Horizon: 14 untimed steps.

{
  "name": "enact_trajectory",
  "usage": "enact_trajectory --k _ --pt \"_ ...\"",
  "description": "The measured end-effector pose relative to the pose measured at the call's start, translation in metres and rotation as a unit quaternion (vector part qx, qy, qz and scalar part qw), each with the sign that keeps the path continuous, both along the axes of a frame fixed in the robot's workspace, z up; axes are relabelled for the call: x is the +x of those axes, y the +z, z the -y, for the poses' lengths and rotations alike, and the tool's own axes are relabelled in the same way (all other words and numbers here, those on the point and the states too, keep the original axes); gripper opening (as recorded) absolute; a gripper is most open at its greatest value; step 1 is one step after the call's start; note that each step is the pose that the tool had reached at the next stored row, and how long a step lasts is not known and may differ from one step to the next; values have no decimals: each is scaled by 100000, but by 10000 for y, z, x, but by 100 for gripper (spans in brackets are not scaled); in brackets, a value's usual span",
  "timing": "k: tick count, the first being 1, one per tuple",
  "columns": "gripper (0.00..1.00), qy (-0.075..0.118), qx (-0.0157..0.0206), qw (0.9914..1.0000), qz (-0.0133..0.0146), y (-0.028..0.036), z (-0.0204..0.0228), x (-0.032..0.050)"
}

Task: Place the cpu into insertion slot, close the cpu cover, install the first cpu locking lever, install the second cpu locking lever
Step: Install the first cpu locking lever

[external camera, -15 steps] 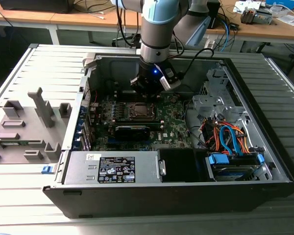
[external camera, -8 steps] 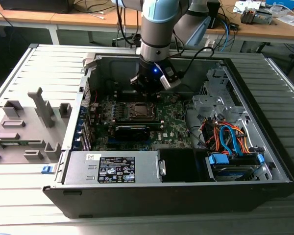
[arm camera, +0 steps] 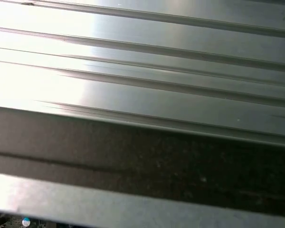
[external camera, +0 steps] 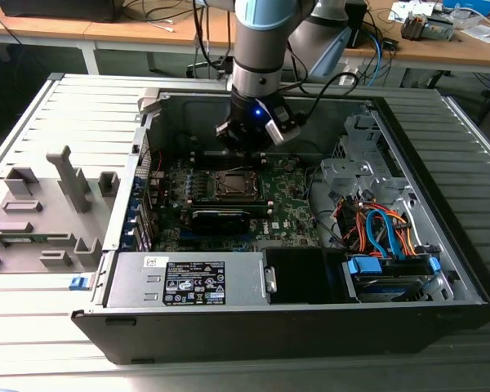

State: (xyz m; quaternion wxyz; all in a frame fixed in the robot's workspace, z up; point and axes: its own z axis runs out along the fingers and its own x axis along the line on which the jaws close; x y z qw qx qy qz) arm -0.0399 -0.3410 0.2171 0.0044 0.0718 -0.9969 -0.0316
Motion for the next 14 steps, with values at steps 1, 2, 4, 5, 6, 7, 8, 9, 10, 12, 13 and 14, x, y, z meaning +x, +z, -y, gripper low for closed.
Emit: enact_trajectory --k 1,2,4,5,6,7,8,9,10,12,13,14 --pt "11 -28 -1 100000 241 0 0 -43" --pt "11 -11 -1 99999 476 0 0 -90" --pt "11 -22 -3 99998 704 1 0 -149" --pt "11 -20 -4 99997 796 1 -1 -177" --pt "11 -15 -9 99996 934 1 -1 -216" --pt "11 -19 -7 99995 1029 1 -1 -244" --pt "11 -23 -7 99994 1109 1 -1 -269" --pt "11 -17 -5 99993 1204 1 -1 -300" --pt "11 -10 -5 99992 1285 1 -1 -323" --pt "11 -22 -6 99989 1515 1 -2 -393" --pt "11 -15 -4 99987 1606 0 -2 -420" --pt "11 -11 -4 99986 1679 1 -2 -443"
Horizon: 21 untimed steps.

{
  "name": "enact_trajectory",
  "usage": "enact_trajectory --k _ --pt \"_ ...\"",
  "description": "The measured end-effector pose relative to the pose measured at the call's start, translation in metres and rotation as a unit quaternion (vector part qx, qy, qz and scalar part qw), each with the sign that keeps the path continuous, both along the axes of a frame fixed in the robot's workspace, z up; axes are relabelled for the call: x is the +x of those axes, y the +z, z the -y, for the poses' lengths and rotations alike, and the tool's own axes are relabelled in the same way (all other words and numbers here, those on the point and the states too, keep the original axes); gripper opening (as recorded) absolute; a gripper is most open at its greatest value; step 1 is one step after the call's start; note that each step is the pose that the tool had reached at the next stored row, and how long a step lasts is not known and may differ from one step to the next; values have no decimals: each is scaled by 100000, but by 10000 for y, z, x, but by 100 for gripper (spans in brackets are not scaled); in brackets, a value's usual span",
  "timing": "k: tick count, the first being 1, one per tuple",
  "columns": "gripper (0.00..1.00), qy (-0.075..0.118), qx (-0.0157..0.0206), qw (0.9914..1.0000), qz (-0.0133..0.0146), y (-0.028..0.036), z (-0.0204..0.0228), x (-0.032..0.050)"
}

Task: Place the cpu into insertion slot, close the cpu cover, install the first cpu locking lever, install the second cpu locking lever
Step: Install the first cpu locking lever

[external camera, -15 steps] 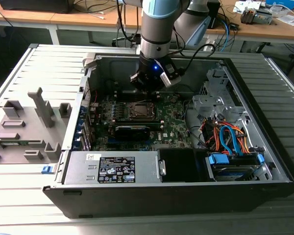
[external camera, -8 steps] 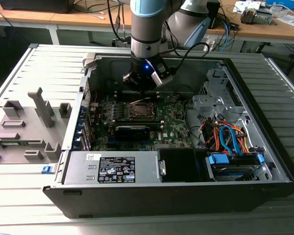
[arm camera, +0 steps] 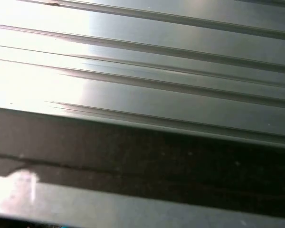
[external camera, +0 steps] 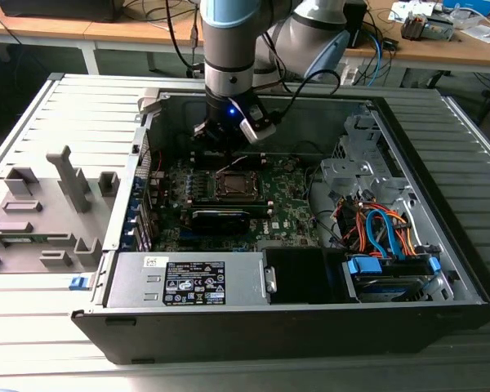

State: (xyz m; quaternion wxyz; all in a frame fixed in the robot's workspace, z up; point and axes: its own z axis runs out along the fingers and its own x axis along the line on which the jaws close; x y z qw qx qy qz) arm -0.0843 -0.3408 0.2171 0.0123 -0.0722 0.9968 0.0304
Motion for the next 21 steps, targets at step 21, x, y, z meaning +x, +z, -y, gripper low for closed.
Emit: enact_trajectory --k 21 --pt "11 -1050 -3892 99914 985 114 -11 -215"
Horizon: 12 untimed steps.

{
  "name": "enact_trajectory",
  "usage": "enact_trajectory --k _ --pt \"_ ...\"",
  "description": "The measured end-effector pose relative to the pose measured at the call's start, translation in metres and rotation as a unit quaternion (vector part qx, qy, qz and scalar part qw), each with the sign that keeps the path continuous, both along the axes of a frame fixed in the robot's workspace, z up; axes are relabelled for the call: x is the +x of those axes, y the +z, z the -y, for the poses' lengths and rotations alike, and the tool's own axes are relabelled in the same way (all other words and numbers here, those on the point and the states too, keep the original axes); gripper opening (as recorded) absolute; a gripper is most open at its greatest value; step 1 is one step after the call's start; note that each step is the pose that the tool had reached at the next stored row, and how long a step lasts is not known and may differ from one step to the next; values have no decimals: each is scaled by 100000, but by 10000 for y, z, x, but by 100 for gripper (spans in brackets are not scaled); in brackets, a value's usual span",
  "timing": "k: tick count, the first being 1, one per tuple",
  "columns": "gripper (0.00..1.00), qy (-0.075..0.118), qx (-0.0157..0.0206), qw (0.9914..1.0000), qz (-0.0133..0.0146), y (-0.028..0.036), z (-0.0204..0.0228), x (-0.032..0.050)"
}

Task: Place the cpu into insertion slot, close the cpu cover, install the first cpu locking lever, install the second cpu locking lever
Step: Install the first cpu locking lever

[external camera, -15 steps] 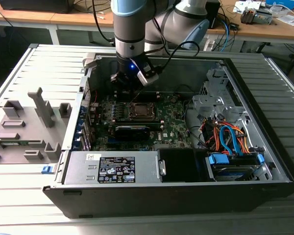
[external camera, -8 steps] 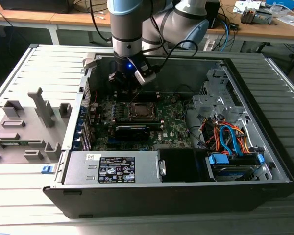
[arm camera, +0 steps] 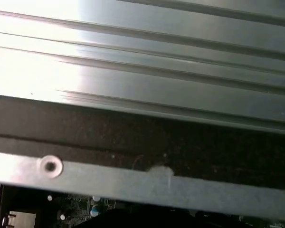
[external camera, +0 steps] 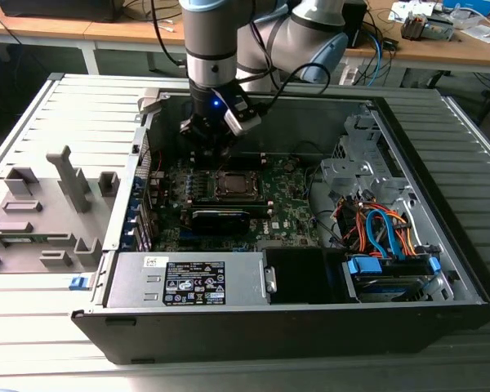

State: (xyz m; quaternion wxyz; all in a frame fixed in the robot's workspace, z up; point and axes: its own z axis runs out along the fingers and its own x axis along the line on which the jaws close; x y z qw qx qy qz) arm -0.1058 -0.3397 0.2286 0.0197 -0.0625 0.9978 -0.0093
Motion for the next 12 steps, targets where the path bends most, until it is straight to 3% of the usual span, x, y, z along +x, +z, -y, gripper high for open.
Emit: enact_trajectory --k 3,6,8,9,11,12 --pt "11 -2385 -19 99972 -9 -9 0 0" --pt "11 -4909 -28 99879 -18 -15 0 0" --pt "11 -5395 -27 99854 -18 -15 0 -1" --pt "11 -5415 -28 99853 -390 -20 -1 0" --pt "11 -5404 -160 99838 -1762 -24 0 1" --pt "11 -5405 -172 99837 -1797 -23 0 0"
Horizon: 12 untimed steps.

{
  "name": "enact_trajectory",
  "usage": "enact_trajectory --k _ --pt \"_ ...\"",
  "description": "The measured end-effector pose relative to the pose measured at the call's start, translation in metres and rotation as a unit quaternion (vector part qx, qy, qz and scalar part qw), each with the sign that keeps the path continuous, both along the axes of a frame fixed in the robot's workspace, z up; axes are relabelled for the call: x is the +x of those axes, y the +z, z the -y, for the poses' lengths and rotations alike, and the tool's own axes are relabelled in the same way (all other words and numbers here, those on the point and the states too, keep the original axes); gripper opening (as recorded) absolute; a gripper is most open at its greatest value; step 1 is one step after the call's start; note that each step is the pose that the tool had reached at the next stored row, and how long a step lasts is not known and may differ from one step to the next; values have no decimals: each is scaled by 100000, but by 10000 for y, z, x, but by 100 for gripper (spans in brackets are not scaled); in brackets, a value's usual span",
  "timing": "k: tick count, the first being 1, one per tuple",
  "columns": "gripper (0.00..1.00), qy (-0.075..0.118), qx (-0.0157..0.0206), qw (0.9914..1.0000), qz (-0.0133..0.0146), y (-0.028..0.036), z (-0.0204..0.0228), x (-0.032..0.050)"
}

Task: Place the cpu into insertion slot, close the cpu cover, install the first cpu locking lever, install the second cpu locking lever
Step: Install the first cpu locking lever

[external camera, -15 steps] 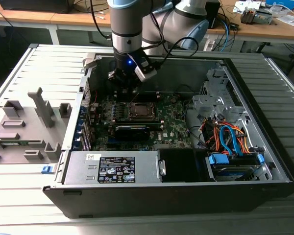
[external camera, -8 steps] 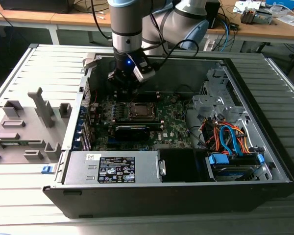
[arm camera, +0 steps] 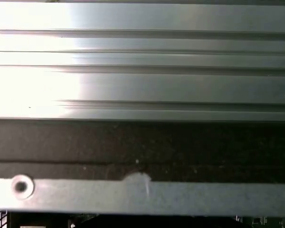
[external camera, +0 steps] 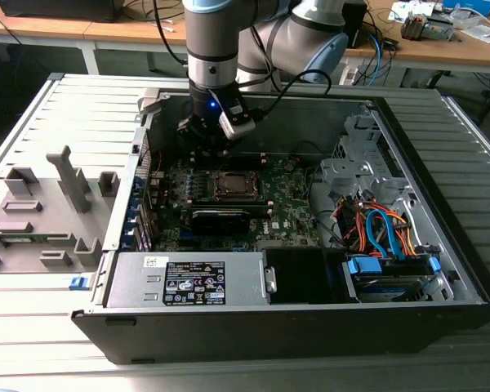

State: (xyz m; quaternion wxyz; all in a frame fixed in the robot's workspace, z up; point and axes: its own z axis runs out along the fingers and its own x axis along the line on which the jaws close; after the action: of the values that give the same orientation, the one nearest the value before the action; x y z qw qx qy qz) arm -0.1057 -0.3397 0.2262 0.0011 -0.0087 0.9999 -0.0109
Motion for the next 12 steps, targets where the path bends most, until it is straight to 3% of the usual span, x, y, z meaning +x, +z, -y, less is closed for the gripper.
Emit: enact_trajectory --k 7,12 --pt "11 49 14 100000 -1 -1 -12 17" --pt "11 1989 10 99980 0 -5 -29 34"
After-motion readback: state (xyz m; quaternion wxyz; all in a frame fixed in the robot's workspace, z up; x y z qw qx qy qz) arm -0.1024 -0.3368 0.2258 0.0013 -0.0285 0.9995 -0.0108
